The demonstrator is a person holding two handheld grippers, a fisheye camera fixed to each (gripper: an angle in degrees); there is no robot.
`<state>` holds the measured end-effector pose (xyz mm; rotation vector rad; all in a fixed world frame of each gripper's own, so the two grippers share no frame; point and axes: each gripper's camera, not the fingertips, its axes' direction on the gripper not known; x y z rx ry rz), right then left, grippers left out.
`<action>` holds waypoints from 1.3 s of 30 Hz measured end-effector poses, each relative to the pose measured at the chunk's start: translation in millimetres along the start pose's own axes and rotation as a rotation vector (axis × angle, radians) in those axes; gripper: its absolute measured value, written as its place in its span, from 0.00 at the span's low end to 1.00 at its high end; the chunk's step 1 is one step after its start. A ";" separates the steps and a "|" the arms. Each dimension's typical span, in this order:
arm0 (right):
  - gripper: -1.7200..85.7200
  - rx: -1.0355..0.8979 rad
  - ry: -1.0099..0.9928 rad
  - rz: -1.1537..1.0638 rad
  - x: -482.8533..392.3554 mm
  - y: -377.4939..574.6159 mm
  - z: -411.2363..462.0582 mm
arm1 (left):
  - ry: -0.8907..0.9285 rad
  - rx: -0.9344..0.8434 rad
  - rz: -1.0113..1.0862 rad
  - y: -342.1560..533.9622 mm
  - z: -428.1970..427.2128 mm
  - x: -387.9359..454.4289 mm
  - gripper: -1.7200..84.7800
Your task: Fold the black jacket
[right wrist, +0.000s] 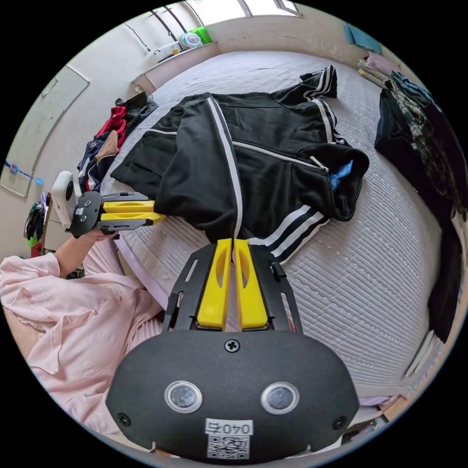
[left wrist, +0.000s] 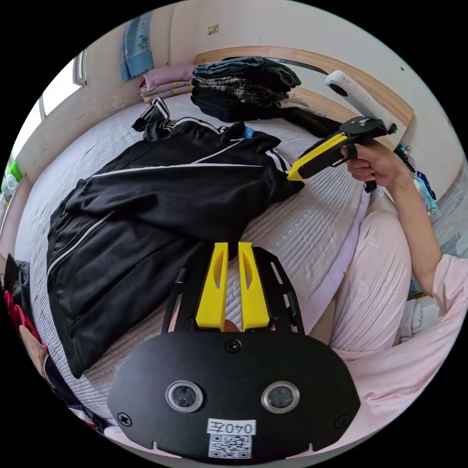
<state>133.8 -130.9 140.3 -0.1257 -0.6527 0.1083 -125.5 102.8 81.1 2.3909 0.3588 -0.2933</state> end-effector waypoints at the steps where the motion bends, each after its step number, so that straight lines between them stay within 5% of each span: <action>1: 0.01 -0.006 -0.008 -0.008 5.1 3.0 -1.0 | 0.009 0.009 0.012 2.3 -3.9 0.3 0.01; 6: 0.01 0.023 -0.117 0.024 41.1 17.6 -3.8 | 0.017 0.003 0.152 19.8 -7.5 14.6 0.00; 12: 0.03 -0.198 -0.130 0.007 49.9 11.5 56.8 | -0.068 -0.038 0.253 36.8 2.8 52.4 0.01; 15: 0.10 -0.186 -0.024 0.064 56.8 23.3 54.7 | 0.050 0.056 0.313 55.6 -40.7 65.9 0.01; 20: 0.05 0.095 0.100 0.016 23.4 1.1 39.9 | -0.140 0.201 0.241 21.5 -69.4 44.7 0.01; 24: 0.02 0.087 0.087 -0.120 -22.1 -31.1 84.3 | -0.173 0.110 0.179 -25.5 -14.5 27.5 0.01; 27: 0.01 -0.144 0.255 -0.081 -8.9 -43.2 156.9 | -0.178 -0.051 0.258 -27.2 26.0 44.9 0.01; 30: 0.01 -0.110 0.187 0.026 19.8 -36.0 157.0 | -0.233 -0.077 0.406 -21.4 -3.3 65.2 0.01; 33: 0.01 0.034 0.428 0.044 3.2 -19.1 141.2 | -0.298 0.011 0.354 2.5 -53.9 45.2 0.01; 39: 0.01 0.171 0.049 -0.204 -84.6 -38.9 193.8 | -0.496 -0.106 0.022 43.0 -89.4 -85.6 0.01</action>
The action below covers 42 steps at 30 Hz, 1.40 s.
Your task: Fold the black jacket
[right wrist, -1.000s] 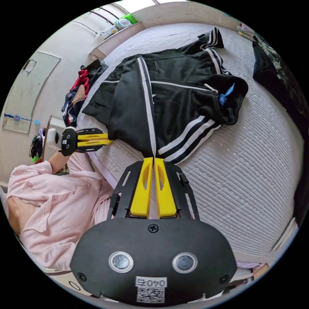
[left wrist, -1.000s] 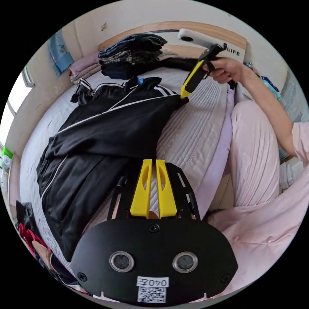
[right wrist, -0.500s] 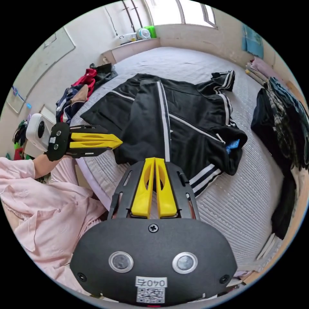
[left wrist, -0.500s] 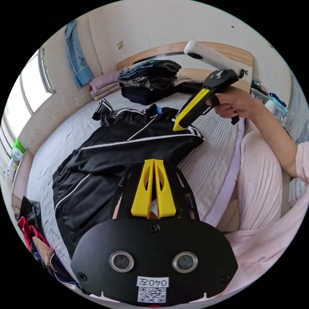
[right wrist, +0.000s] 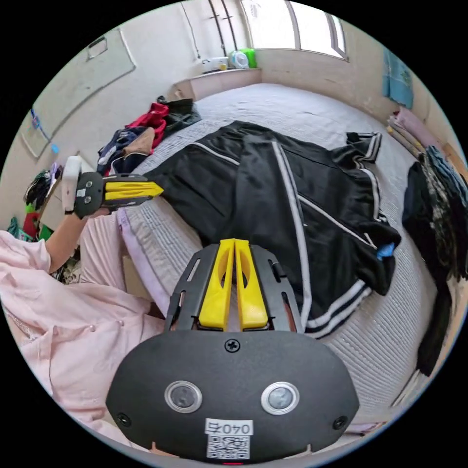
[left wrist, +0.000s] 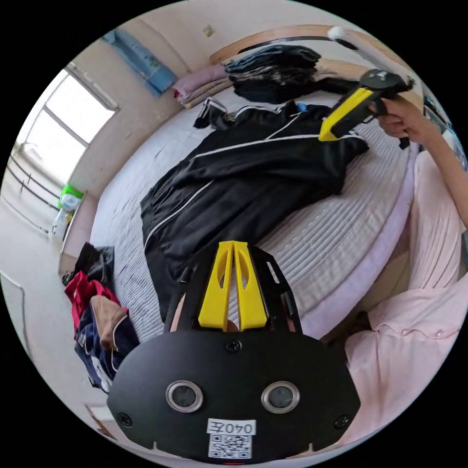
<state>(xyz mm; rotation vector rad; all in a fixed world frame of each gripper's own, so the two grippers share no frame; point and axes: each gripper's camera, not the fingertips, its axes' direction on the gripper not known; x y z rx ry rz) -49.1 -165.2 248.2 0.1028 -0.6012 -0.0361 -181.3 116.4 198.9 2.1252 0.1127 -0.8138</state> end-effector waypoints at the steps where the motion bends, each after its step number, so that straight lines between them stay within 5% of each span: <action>1: 0.01 -0.035 0.012 -0.027 -13.7 -8.1 24.7 | 0.002 -0.014 -0.025 3.8 4.4 -12.7 0.01; 4: 0.01 -0.190 0.154 -0.032 -30.6 -17.0 94.7 | 0.057 -0.195 -0.144 22.0 43.1 -71.8 0.01; 7: 0.01 -0.268 0.246 -0.076 -48.8 -14.9 127.8 | 0.253 -0.191 -0.273 34.1 44.0 -126.0 0.01; 9: 0.01 -0.276 0.309 -0.117 -62.6 -13.6 130.7 | 0.169 -0.125 -0.367 40.8 19.4 -161.4 0.01; 14: 0.01 0.173 0.702 -0.085 -99.2 23.1 81.4 | 0.147 -0.117 -0.561 63.1 6.8 -223.2 0.02; 17: 0.01 0.043 0.633 -0.068 -89.8 28.3 95.4 | 0.143 -0.188 -0.618 72.8 22.2 -250.9 0.04; 27: 0.01 0.024 0.641 0.008 -60.5 54.8 109.7 | 0.544 -0.144 -0.637 65.1 52.3 -296.2 0.08; 34: 0.05 -0.021 0.701 0.056 -9.8 71.8 97.4 | 0.473 -0.212 -0.591 41.4 72.6 -291.5 0.04; 37: 0.14 -0.129 0.604 0.085 22.1 80.1 94.1 | 0.481 -0.173 -0.543 32.3 62.3 -291.4 0.02; 42: 0.14 -0.196 0.542 0.020 42.3 82.7 104.9 | 0.493 -0.183 -0.516 22.5 65.6 -294.5 0.01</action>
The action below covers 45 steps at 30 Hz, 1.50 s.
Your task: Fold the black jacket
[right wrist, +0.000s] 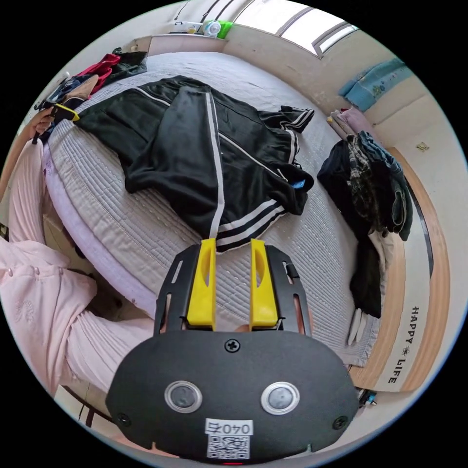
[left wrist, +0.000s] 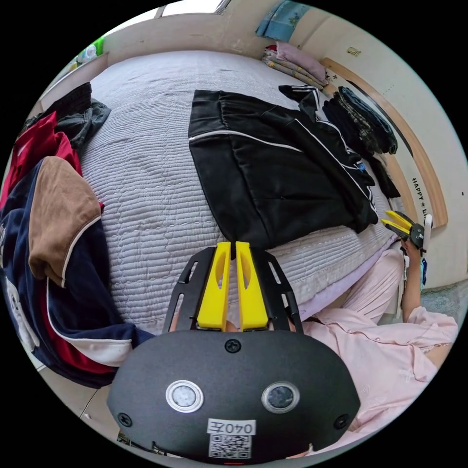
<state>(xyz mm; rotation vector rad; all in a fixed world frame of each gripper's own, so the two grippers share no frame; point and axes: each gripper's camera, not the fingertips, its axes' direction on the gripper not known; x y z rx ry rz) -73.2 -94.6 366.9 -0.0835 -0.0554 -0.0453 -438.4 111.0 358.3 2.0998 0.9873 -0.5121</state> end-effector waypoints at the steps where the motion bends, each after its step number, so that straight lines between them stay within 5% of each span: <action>1: 0.14 -0.006 -0.002 -0.040 -4.4 -4.4 4.7 | 0.000 0.000 0.001 -0.7 0.2 0.6 0.01; 22: 0.13 -0.001 0.126 -0.233 -19.4 -39.7 5.1 | -0.081 -0.020 0.013 -9.2 27.9 60.4 0.00; 37: 0.06 -0.009 0.240 -0.334 -7.3 -60.8 -20.2 | -0.487 -0.036 0.255 12.5 94.8 178.1 0.01; 45: 0.02 -0.047 0.151 -0.414 27.2 -59.4 -80.7 | -0.395 -0.073 0.326 22.4 73.1 192.7 0.01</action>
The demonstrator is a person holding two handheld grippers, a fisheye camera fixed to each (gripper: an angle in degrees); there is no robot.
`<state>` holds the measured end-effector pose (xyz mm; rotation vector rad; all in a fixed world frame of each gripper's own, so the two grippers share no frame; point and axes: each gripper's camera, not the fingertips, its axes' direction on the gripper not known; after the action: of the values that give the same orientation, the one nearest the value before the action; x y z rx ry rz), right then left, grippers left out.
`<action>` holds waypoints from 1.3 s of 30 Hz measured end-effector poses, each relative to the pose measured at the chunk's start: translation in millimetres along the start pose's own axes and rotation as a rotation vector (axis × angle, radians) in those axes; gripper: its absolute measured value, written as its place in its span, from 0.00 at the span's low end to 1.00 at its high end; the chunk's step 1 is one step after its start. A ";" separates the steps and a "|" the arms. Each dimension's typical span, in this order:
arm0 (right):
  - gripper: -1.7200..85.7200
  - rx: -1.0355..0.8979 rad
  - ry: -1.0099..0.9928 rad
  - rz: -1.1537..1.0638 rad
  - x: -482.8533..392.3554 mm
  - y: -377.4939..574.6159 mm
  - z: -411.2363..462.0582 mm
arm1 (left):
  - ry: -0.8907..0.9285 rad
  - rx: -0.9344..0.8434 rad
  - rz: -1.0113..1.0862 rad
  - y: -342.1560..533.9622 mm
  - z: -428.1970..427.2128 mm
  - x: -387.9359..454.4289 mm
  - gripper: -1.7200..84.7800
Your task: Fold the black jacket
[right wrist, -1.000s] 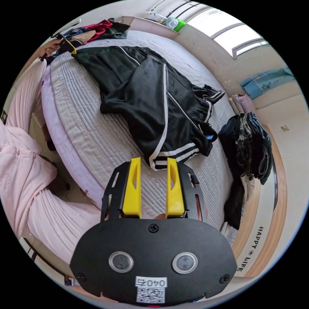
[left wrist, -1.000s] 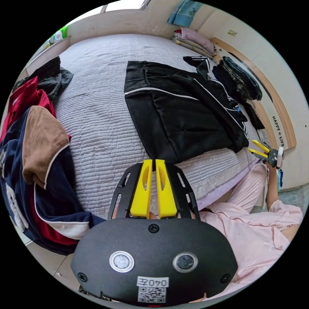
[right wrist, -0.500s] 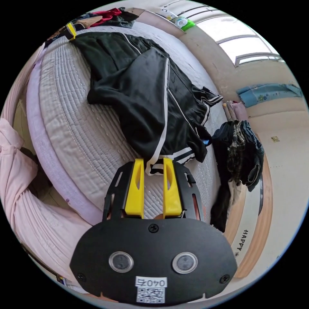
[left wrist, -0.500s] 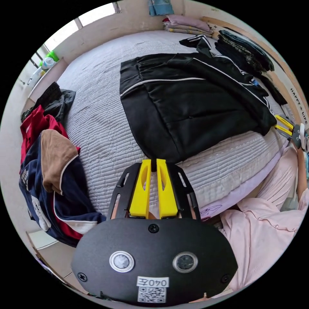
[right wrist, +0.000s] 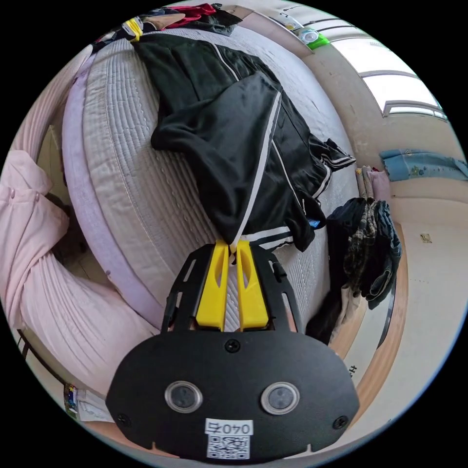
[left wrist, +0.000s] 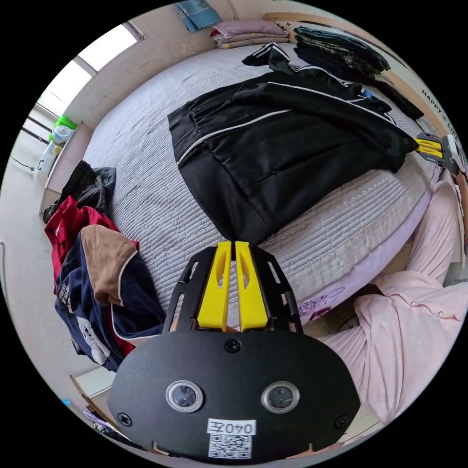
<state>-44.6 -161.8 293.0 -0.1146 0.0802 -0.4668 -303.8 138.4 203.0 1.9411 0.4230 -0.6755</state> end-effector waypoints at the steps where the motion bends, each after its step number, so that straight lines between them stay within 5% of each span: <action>1: 0.02 0.000 -0.002 -0.015 5.7 5.0 -11.0 | 0.016 -0.002 0.009 1.2 -3.3 -0.2 0.01; 13: 0.09 -0.057 -0.258 -0.065 -1.7 74.4 -84.1 | 0.146 -0.143 0.149 79.7 -24.5 62.1 0.00; 16: 0.12 -0.194 -0.206 -0.039 3.0 93.3 -86.7 | -0.080 -0.193 0.094 96.8 -25.0 65.7 0.01; 19: 0.06 -0.009 -0.201 0.127 37.2 121.3 -136.7 | -0.261 -0.120 0.012 111.2 -59.1 56.8 0.01; 23: 0.01 0.371 -0.398 0.207 52.6 98.1 -163.0 | 0.069 0.276 0.055 60.8 -92.7 84.8 0.01; 26: 0.01 0.286 -0.343 0.206 31.3 44.9 -141.5 | -0.019 0.425 0.056 -5.7 -78.7 127.3 0.01; 29: 0.01 0.285 -0.387 0.200 13.7 16.8 -133.2 | -0.127 0.417 0.092 -74.7 -51.0 161.4 0.01; 35: 0.01 0.124 -0.473 0.122 -25.4 12.6 -95.3 | -0.029 0.208 0.171 -156.4 25.8 178.3 0.01; 39: 0.01 0.208 -0.522 0.153 -29.0 32.0 -98.0 | 0.038 0.126 0.137 -158.6 68.6 165.5 0.01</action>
<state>-66.3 -129.2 193.4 -0.0233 -0.4677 -0.2792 -281.5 147.5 -35.0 2.0839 0.2732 -0.5899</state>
